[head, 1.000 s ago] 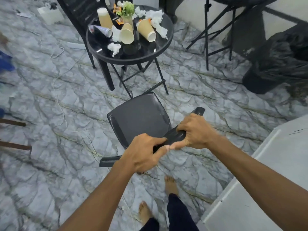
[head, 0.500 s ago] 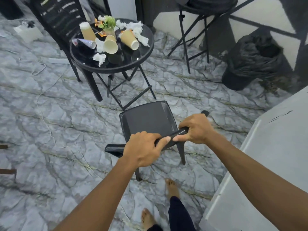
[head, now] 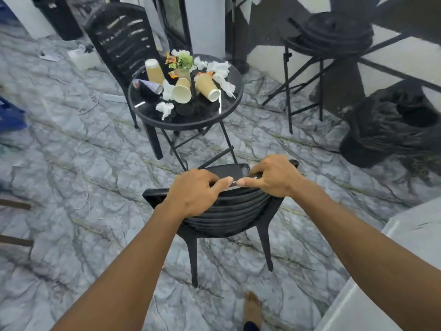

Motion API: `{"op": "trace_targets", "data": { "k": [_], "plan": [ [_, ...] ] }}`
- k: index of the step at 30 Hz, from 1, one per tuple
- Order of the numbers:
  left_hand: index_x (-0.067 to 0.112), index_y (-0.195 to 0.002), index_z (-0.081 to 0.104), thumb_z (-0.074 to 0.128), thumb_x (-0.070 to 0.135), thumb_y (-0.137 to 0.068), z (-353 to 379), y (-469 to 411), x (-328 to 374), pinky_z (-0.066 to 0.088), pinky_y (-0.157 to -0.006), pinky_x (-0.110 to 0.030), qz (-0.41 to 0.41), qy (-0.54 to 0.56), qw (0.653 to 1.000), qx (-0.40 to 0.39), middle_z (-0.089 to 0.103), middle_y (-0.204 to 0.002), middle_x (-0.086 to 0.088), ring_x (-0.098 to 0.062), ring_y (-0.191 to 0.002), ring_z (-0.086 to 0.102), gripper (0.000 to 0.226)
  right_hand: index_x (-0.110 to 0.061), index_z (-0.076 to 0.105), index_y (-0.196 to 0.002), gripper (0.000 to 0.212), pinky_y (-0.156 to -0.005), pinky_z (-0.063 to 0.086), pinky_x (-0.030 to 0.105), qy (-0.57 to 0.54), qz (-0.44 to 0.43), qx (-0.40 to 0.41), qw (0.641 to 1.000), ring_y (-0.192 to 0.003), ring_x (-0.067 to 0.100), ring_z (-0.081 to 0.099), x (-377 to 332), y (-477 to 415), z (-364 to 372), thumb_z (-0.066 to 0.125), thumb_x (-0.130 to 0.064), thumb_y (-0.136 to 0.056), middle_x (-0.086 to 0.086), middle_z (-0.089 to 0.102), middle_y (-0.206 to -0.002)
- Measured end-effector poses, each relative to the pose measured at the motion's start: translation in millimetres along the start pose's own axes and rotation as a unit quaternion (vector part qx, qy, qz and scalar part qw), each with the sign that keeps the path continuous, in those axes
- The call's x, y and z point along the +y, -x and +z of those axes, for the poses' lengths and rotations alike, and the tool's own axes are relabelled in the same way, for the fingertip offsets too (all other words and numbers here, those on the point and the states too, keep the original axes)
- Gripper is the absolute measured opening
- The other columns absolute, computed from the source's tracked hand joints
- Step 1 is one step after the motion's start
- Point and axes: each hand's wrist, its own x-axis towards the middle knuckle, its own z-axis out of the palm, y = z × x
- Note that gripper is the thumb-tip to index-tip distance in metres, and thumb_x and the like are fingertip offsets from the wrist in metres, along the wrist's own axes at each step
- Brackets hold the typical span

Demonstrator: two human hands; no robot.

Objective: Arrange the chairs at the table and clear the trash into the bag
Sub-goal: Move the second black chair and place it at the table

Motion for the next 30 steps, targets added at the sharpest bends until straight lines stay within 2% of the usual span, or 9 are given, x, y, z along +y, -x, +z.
{"op": "trace_targets", "data": {
  "k": [3, 5, 8, 12, 16, 19, 21, 26, 30],
  "plan": [
    [0.026, -0.064, 0.059, 0.028, 0.072, -0.095, -4.5, -9.2, 2.9, 0.037, -0.061, -0.039, -0.003, -0.015, 1.000, -0.011, 0.055, -0.058, 0.001, -0.016, -0.060, 0.053, 0.064, -0.006, 0.069, -0.064, 0.109, -0.050, 0.024, 0.027, -0.006, -0.025, -0.005, 1.000, -0.047, 0.024, 0.038, 6.5, -9.1, -6.1, 0.019, -0.103, -0.064, 0.005, 0.049, -0.045],
    [0.030, -0.078, 0.069, 0.024, 0.080, -0.089, -4.0, -8.8, 4.8, 0.046, -0.068, -0.040, -0.001, -0.023, 0.999, -0.029, 0.063, -0.066, 0.002, -0.013, -0.068, 0.058, 0.068, -0.006, 0.054, -0.054, 0.099, -0.051, 0.021, 0.028, -0.030, -0.035, -0.021, 0.999, -0.046, 0.019, 0.027, 6.2, -9.2, -12.4, 0.030, -0.101, -0.064, -0.001, 0.035, -0.043],
    [0.035, -0.078, 0.072, 0.033, 0.084, -0.083, -5.7, -8.5, 3.9, 0.050, -0.070, -0.040, -0.038, 0.045, 0.995, -0.080, 0.066, -0.069, 0.006, -0.011, -0.069, 0.060, 0.063, -0.015, 0.033, -0.049, 0.082, -0.052, 0.022, 0.031, -0.060, -0.036, -0.054, 0.996, -0.046, 0.017, 0.023, 2.8, -2.2, -16.9, 0.041, -0.093, -0.072, -0.003, 0.027, -0.045],
    [0.020, -0.065, 0.062, 0.041, 0.083, -0.084, 6.8, 8.2, 4.8, 0.039, -0.060, -0.038, -0.023, 0.057, 0.993, -0.097, 0.056, -0.060, -0.005, -0.019, -0.058, 0.052, 0.069, -0.011, 0.051, -0.050, 0.089, -0.052, 0.020, 0.027, -0.051, -0.026, -0.038, 0.998, -0.044, 0.019, 0.029, -1.8, 23.3, -1.8, 0.033, -0.096, -0.073, -0.001, 0.032, -0.041],
    [0.010, -0.063, 0.053, 0.042, 0.085, -0.084, 28.6, 40.1, 12.6, 0.039, -0.059, -0.047, 0.006, 0.083, 0.990, -0.110, 0.049, -0.060, -0.013, -0.026, -0.057, 0.044, 0.079, -0.016, 0.053, -0.052, 0.087, -0.049, 0.022, 0.026, -0.052, -0.023, -0.052, 0.997, -0.045, 0.018, 0.036, -8.7, 57.5, 12.9, 0.029, -0.098, -0.071, -0.001, 0.038, -0.042],
    [0.008, -0.063, 0.050, 0.048, 0.083, -0.082, 43.1, 57.9, 14.7, 0.033, -0.057, -0.040, 0.010, 0.114, 0.986, -0.124, 0.046, -0.060, -0.014, -0.027, -0.057, 0.042, 0.077, -0.017, 0.065, -0.062, 0.093, -0.051, 0.034, 0.029, -0.027, -0.039, -0.071, 0.996, -0.052, 0.019, 0.049, -11.8, 78.0, 25.2, 0.023, -0.100, -0.070, 0.001, 0.054, -0.050],
    [0.008, -0.063, 0.051, 0.049, 0.084, -0.080, 54.2, 73.2, 16.8, 0.032, -0.057, -0.038, 0.014, 0.120, 0.983, -0.137, 0.047, -0.060, -0.013, -0.027, -0.058, 0.042, 0.078, -0.017, 0.064, -0.062, 0.091, -0.051, 0.032, 0.028, -0.009, -0.047, -0.057, 0.997, -0.052, 0.020, 0.049, -13.9, 98.1, 39.2, 0.025, -0.099, -0.071, 0.002, 0.055, -0.051],
    [0.015, -0.056, 0.043, 0.050, 0.086, -0.080, 75.9, 98.2, 28.6, 0.033, -0.055, -0.036, 0.025, 0.102, 0.986, -0.128, 0.044, -0.053, -0.005, -0.022, -0.052, 0.042, 0.075, -0.021, 0.073, -0.073, 0.090, -0.059, 0.044, 0.038, -0.032, -0.021, -0.041, 0.998, -0.057, 0.017, 0.057, -16.2, 140.1, 60.8, 0.027, -0.099, -0.073, 0.001, 0.064, -0.060],
    [0.030, -0.073, 0.072, 0.043, 0.086, -0.079, 69.8, 96.4, 13.8, 0.051, -0.066, -0.037, -0.007, 0.093, 0.989, -0.111, 0.066, -0.066, 0.009, -0.010, -0.066, 0.059, 0.063, -0.028, 0.078, -0.078, 0.088, -0.063, 0.048, 0.036, -0.059, 0.021, -0.042, 0.997, -0.061, 0.013, 0.061, -23.0, 133.7, 52.2, 0.020, -0.095, -0.077, -0.005, 0.070, -0.065]
  ]
}}
